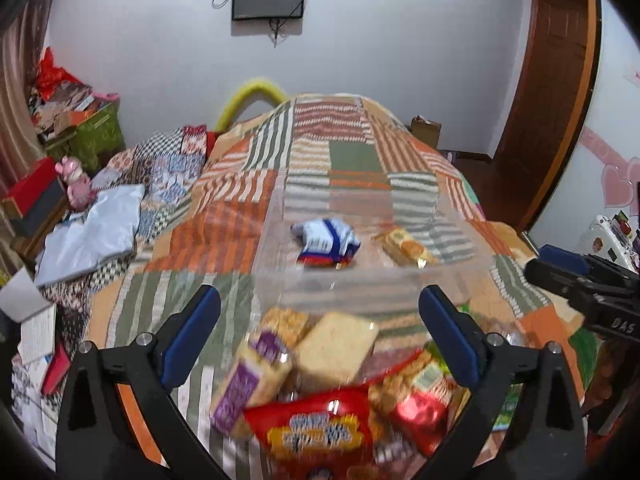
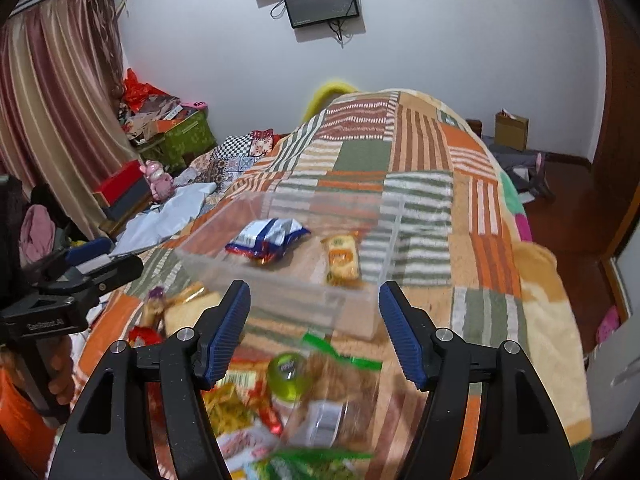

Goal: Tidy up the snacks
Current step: 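Grasp the red snack bag with the left gripper while the right grasps the yellow chip bag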

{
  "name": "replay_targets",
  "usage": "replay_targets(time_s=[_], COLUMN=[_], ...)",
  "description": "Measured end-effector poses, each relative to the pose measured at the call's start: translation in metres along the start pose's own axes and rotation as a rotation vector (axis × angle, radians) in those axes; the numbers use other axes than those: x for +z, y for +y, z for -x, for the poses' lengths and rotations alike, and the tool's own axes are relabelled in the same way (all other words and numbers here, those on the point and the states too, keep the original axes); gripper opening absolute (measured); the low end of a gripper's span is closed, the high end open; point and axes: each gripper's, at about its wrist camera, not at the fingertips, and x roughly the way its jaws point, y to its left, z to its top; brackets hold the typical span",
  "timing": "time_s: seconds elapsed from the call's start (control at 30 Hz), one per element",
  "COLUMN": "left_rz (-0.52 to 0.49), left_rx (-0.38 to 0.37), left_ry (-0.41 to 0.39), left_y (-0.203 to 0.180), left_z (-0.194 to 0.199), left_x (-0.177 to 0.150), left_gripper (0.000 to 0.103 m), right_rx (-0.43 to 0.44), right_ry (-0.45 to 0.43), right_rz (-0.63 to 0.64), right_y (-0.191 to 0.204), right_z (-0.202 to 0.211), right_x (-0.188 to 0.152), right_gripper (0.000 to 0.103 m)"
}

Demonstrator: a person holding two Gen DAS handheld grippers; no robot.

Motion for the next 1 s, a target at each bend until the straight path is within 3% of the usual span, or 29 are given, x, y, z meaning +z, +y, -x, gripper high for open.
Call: replay_targets(time_s=[0.47,0.77,1.0], left_rz=[0.042,0.012,0.047], left_rx=[0.019,0.006,-0.007], left_ry=[0.082,0.148,0.190], left_y=[0.016,0.007,0.012], left_z=[0.006,-0.002,-0.011], left_x=[-0.063,-0.091,-0.104], left_gripper=[0.101,0.101,0.101], right_rx=[0.049,0.116,0.122], right_ry=[0.037,0.099,0.152], right_rz=[0.028,0.091,0.137], right_y=[0.028,0.055,0.067], right_z=[0.016,0.006,-0.010], right_x=[-0.053,-0.075,-0.091], right_gripper=[0.064,0.064,0.064])
